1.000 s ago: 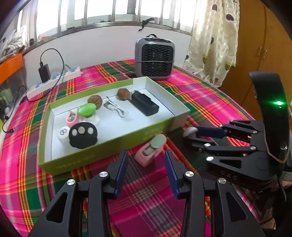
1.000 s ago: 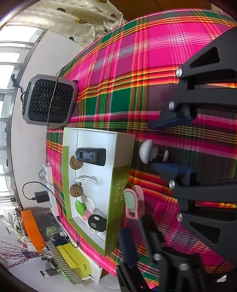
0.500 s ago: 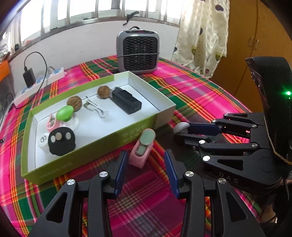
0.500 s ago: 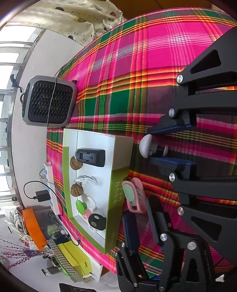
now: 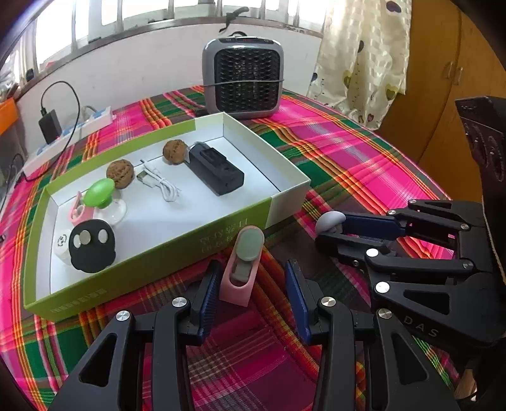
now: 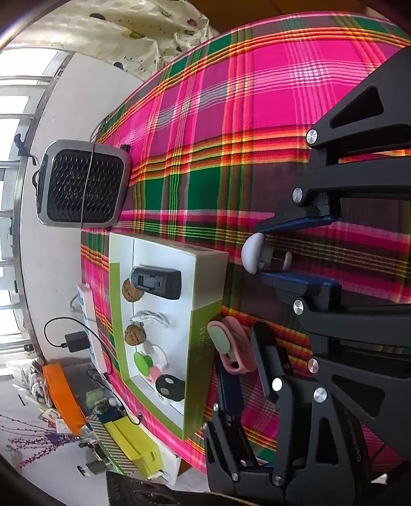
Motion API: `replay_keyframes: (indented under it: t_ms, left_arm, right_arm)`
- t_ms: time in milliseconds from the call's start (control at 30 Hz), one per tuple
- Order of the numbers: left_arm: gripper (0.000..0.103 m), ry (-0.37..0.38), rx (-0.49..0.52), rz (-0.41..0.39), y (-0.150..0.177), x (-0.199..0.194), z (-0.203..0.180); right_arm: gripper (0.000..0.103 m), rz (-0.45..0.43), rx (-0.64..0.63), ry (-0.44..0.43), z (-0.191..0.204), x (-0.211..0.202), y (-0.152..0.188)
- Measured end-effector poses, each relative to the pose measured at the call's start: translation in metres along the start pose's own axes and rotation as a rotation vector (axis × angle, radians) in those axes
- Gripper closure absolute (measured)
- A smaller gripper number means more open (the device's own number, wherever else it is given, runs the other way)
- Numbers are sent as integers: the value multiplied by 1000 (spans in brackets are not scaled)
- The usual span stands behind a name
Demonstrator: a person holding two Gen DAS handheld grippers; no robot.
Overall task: Organize objects
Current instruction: 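Lower the left gripper onto the pink-and-mint clip while the right lowers around the white knob, then close the left gripper on the pink clip while the right closes on the white knob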
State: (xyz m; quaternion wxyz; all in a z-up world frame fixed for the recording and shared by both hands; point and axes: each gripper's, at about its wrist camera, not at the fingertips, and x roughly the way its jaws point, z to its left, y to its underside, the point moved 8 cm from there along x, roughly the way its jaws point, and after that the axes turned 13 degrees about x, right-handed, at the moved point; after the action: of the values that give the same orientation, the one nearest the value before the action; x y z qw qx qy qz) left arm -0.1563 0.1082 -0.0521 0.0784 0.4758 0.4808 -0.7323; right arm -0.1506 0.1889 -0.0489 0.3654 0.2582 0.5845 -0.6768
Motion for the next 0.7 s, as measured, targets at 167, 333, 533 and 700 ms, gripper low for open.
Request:
replay_keyframes:
  t_ms: [167,333,533,700]
  left_arm:
    - [64,-9,-24,3,-1,1,1]
    - [64,-34,-23,13,-4,4,0]
    - [67,-70,-12,24,-4,5,-1]
    - [74,-81,-25,24,-3,5,4]
  right_arm:
    - [78,2,-3,-10,-1,0,1]
    - [78,3,5,-19,-2,-1,1]
    - [78,4,3,-26,-3,-1,1]
    - [78,5,3,-30,-4,-2,2]
